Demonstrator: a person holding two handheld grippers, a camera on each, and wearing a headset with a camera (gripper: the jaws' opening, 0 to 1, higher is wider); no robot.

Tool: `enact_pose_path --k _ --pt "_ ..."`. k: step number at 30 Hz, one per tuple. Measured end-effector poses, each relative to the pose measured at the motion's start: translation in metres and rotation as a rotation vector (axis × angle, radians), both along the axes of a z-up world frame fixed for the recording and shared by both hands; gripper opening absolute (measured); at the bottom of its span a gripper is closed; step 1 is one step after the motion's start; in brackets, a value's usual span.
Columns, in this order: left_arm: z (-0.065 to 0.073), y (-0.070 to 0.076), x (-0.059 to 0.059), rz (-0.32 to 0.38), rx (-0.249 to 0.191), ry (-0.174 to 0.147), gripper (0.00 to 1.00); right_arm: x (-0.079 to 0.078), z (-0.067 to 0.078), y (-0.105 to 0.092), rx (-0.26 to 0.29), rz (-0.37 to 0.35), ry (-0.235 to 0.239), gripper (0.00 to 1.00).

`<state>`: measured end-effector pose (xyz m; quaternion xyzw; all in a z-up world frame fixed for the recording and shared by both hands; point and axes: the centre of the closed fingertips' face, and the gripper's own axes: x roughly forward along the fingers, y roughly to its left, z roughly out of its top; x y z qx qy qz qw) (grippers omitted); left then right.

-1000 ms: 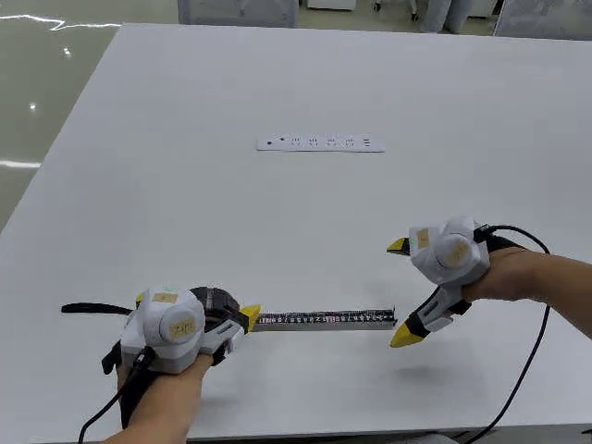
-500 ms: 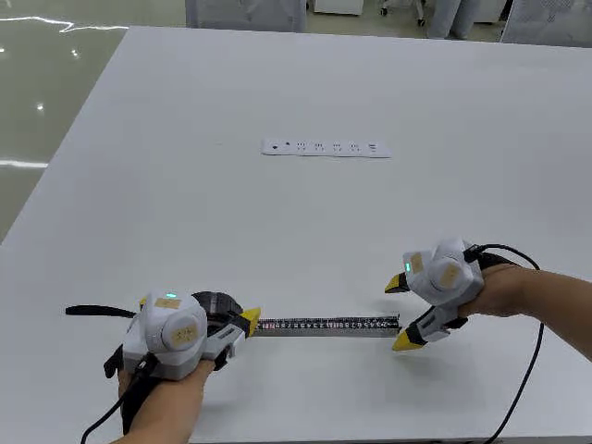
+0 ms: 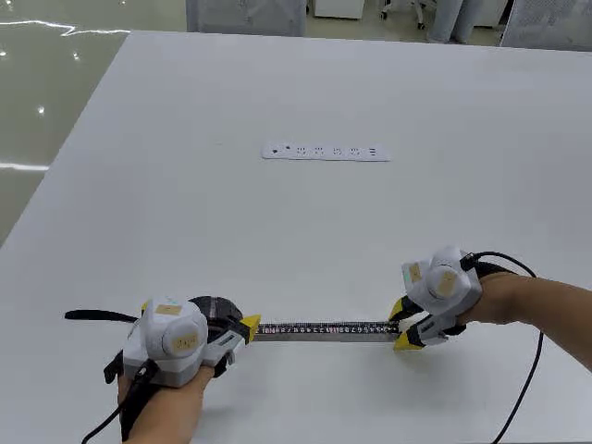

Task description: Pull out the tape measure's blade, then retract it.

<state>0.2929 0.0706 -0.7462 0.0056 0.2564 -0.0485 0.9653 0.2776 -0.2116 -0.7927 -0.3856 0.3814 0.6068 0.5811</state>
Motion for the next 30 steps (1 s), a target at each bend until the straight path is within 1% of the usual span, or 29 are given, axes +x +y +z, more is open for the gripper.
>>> enact_pose_path --k 3,5,8,10,11,13,14,15,17,19,22,23,25,26,29,30 --pt "0.0 0.0 0.0 0.001 -0.002 -0.001 0.93 0.002 0.0 0.0 -0.002 -0.019 0.001 0.15" --pt "0.0 0.0 0.0 0.0 -0.005 0.0 0.93 0.003 0.0 0.0 -0.006 -0.045 0.019 0.13" --pt "-0.003 -0.004 -0.001 -0.011 0.0 0.006 0.93 0.002 0.0 -0.001 -0.011 -0.028 0.009 0.12" --pt "-0.003 -0.006 0.0 -0.015 -0.008 0.008 0.91 0.003 0.0 -0.001 -0.012 -0.029 0.008 0.12" --pt "-0.003 -0.007 -0.001 -0.016 -0.014 0.012 0.9 0.003 0.0 -0.001 -0.017 -0.022 0.007 0.12" --pt "-0.005 -0.007 0.0 -0.009 -0.02 0.022 0.87 0.004 -0.001 0.0 -0.034 -0.033 0.012 0.12" --pt "-0.006 -0.006 -0.001 0.006 -0.042 0.034 0.86 0.004 -0.001 0.0 -0.054 -0.022 -0.001 0.12" --pt "-0.007 -0.006 -0.001 0.007 -0.045 0.038 0.84 0.003 -0.001 0.0 -0.063 -0.019 -0.004 0.12" --pt "-0.007 -0.006 -0.001 0.006 -0.044 0.038 0.79 0.003 -0.001 0.0 -0.064 -0.021 -0.003 0.11" --pt "-0.008 -0.006 -0.001 0.005 -0.043 0.038 0.76 0.003 -0.001 0.001 -0.066 -0.022 -0.002 0.11" --pt "-0.009 -0.005 -0.001 0.005 -0.039 0.045 0.7 0.005 -0.001 0.0 -0.069 -0.052 0.015 0.11" --pt "-0.012 -0.007 -0.001 0.01 -0.06 0.066 0.68 0.004 -0.002 0.0 -0.086 -0.092 0.004 0.11" --pt "-0.013 -0.009 -0.002 0.01 -0.072 0.077 0.66 0.004 -0.002 0.001 -0.109 -0.092 -0.001 0.11" --pt "-0.013 -0.008 -0.002 0.017 -0.071 0.081 0.66 0.005 -0.002 0.001 -0.116 -0.092 0.001 0.11" --pt "-0.014 -0.005 -0.002 0.031 -0.087 0.101 0.65 0.004 -0.001 0.0 -0.126 -0.086 0.001 0.11" --pt "-0.014 -0.005 -0.002 0.031 -0.092 0.101 0.65 0.004 -0.001 0.0 -0.126 -0.085 0.002 0.11"
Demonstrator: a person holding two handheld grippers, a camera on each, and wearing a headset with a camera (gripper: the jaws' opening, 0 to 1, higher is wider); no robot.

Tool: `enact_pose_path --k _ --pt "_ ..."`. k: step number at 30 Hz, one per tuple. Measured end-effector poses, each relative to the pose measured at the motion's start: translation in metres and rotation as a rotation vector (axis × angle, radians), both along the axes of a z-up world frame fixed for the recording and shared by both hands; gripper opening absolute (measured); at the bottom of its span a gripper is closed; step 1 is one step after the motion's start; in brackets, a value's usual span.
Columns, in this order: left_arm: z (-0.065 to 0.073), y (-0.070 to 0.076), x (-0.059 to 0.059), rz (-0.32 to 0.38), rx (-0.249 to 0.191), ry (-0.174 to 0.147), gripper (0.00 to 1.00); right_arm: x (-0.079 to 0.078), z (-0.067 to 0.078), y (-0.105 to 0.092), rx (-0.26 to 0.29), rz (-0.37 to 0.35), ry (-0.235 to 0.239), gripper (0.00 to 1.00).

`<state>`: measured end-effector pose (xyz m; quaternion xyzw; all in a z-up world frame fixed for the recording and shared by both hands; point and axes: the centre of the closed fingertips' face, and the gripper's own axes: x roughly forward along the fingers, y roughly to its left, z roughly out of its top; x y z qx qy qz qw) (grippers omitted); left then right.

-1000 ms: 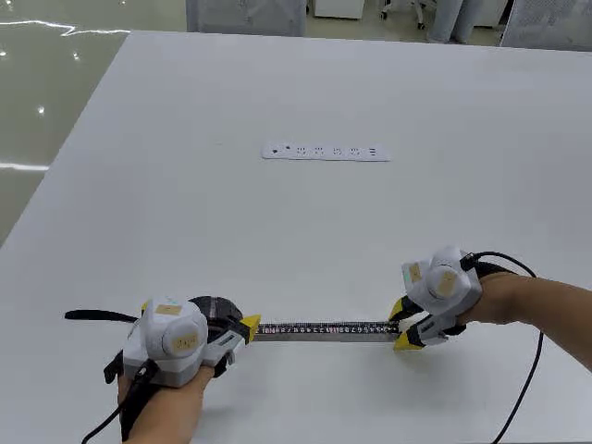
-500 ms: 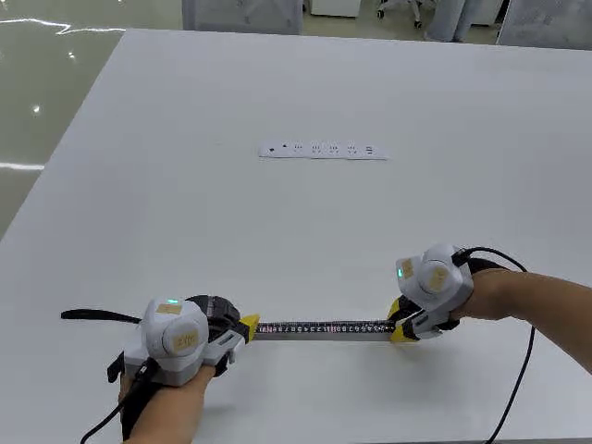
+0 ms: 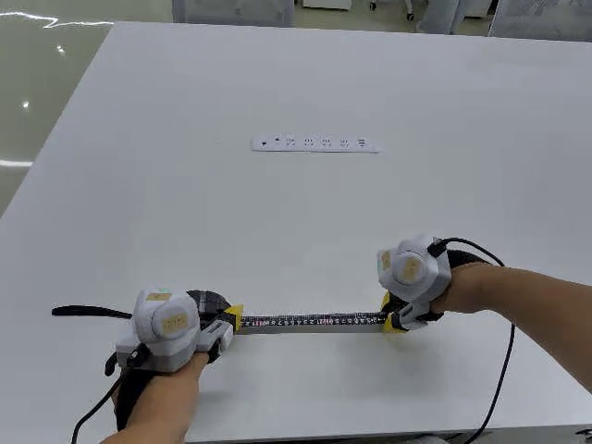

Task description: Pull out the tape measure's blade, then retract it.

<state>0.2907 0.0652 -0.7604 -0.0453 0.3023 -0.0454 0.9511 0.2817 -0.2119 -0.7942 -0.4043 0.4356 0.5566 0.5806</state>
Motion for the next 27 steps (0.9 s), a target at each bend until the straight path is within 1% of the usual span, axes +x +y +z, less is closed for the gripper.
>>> enact_pose_path --k 5,7,8,10,13,14,18,27 --pt "0.0 -0.0008 -0.0009 -0.003 -0.013 0.005 0.64 -0.0005 -0.0006 -0.0001 -0.004 -0.012 -0.015 0.11" --pt "-0.0001 -0.0008 -0.0003 -0.011 -0.007 0.007 0.63 0.0003 -0.0006 -0.0007 0.003 -0.019 -0.015 0.11" --pt "-0.0001 -0.0009 -0.0004 -0.017 0.001 0.01 0.63 0.0005 -0.0008 -0.0009 0.008 -0.04 -0.01 0.11" --pt "-0.0004 -0.0012 -0.001 -0.025 0.01 0.013 0.62 0.0001 -0.0008 -0.0002 0.007 -0.047 -0.01 0.11" --pt "-0.0004 -0.0016 -0.0032 -0.03 0.016 0.016 0.61 0.0005 -0.0016 0.0008 -0.007 -0.059 -0.01 0.11" --pt "-0.0004 -0.0013 -0.0033 -0.027 0.01 0.016 0.61 0.0007 -0.0024 0.0011 -0.014 -0.064 -0.01 0.11" --pt "-0.0007 -0.0018 -0.0028 -0.027 0.007 0.02 0.61 0.0008 -0.0026 0.0009 -0.032 -0.072 -0.008 0.11" --pt "-0.0013 -0.0026 -0.002 -0.031 0.0 0.026 0.62 0.0015 -0.003 0.0011 -0.011 -0.113 -0.008 0.11"
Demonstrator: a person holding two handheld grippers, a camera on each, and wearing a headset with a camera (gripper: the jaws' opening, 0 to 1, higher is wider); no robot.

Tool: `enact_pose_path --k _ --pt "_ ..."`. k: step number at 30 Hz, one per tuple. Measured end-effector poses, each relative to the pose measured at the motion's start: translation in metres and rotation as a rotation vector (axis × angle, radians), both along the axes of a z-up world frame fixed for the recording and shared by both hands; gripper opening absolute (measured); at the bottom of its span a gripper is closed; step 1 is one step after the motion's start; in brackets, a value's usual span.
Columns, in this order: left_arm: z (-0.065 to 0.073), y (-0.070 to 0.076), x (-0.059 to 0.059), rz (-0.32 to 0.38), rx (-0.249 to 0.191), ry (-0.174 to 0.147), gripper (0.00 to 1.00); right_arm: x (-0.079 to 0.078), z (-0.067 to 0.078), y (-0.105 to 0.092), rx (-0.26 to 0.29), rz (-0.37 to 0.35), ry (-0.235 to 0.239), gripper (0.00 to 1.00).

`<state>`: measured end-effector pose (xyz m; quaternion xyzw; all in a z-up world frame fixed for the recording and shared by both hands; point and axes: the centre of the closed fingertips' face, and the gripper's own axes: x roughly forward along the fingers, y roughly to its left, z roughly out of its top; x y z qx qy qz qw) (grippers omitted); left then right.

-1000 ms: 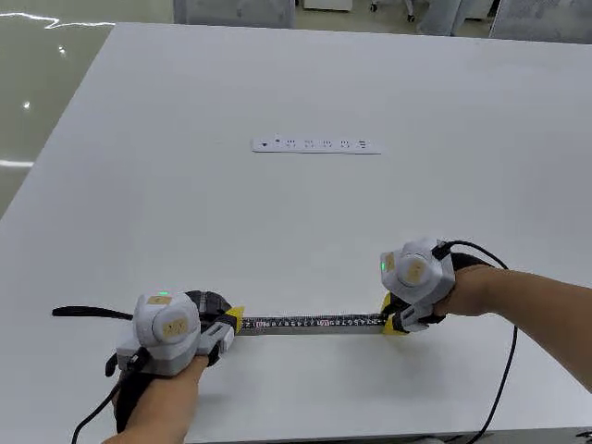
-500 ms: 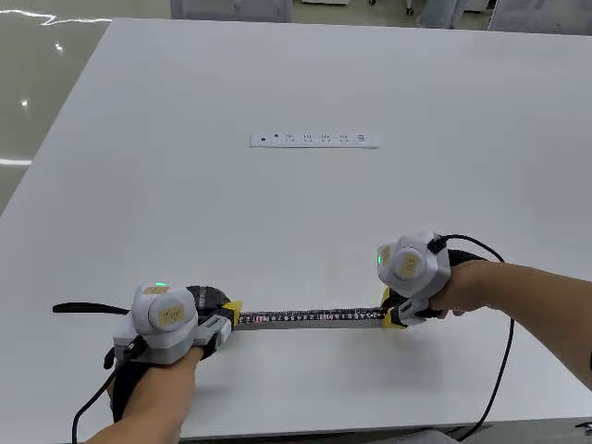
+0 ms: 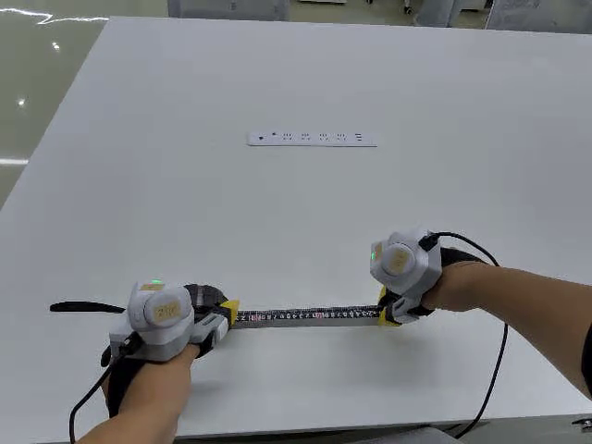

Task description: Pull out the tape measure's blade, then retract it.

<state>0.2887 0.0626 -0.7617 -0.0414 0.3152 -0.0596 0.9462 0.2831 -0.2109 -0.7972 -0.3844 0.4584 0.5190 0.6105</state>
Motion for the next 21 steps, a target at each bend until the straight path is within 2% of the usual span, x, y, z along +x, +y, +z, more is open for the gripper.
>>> enact_pose_path --k 6,9,18,21 --pt "0.0 0.0006 0.001 -0.003 -0.003 0.002 0.62 0.0004 0.0006 0.0017 0.019 -0.002 -0.006 0.11" --pt "-0.0002 0.0003 0.0011 -0.004 -0.002 0.005 0.62 0.0009 0.0009 0.0035 0.035 -0.027 0.001 0.11" --pt "-0.0001 0.0004 0.0015 -0.005 -0.002 0.003 0.62 0.0014 0.0002 0.0081 -0.005 0.015 0.002 0.11" --pt "-0.0002 0.0005 0.0017 -0.005 -0.001 0.002 0.62 0.0018 0.0005 0.0087 0.005 -0.008 0.002 0.11"
